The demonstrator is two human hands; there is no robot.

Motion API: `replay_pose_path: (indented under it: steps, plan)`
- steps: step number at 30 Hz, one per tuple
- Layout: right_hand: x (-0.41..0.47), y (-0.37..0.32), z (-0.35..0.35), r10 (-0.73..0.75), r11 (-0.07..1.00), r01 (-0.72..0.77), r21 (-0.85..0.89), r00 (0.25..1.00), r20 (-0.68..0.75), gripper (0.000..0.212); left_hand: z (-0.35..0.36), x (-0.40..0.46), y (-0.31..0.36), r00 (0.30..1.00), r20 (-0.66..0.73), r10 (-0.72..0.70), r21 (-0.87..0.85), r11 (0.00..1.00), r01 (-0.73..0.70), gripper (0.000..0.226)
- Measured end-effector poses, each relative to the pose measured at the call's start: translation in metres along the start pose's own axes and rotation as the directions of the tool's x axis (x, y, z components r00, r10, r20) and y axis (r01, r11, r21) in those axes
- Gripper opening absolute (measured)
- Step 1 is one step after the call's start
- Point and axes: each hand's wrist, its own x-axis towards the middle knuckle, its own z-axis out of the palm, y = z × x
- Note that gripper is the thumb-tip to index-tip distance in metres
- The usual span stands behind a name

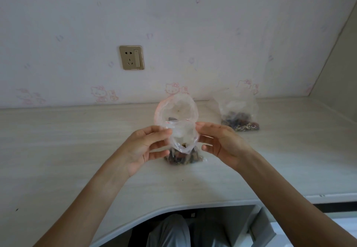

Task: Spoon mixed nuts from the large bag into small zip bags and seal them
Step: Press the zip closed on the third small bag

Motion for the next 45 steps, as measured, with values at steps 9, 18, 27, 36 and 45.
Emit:
replay_pose_path:
  steps: [9,18,27,36,45]
  plan:
    - [-0.009,-0.020,0.032,-0.643,0.212,0.334,-0.918,0.755,0.127,0.031,0.011,0.005,0.029,0.796,-0.131,0.591,0.872,0.450,-0.191,0.020]
    - [-0.008,-0.017,0.013,0.014,0.905,-0.117,-0.408,0.969,-0.248,0.037,0.019,-0.003,0.035,0.989,-0.139,0.046,0.431,0.902,0.019,0.013]
    - [0.001,-0.006,0.005,0.137,0.980,-0.133,0.146,0.991,-0.013,0.033,0.008,0.008,0.032,0.965,0.164,-0.206,0.015,0.978,0.206,0.025]
    - [0.004,-0.013,0.012,-0.133,0.961,0.091,-0.260,0.980,-0.151,0.013,0.012,0.012,0.033,0.993,0.024,-0.118,-0.127,0.985,0.120,0.014]
    - [-0.010,-0.047,0.047,-0.421,0.629,0.095,-0.772,0.876,-0.235,0.017,0.031,0.000,0.068,0.769,-0.085,0.633,0.923,0.341,-0.179,0.022]
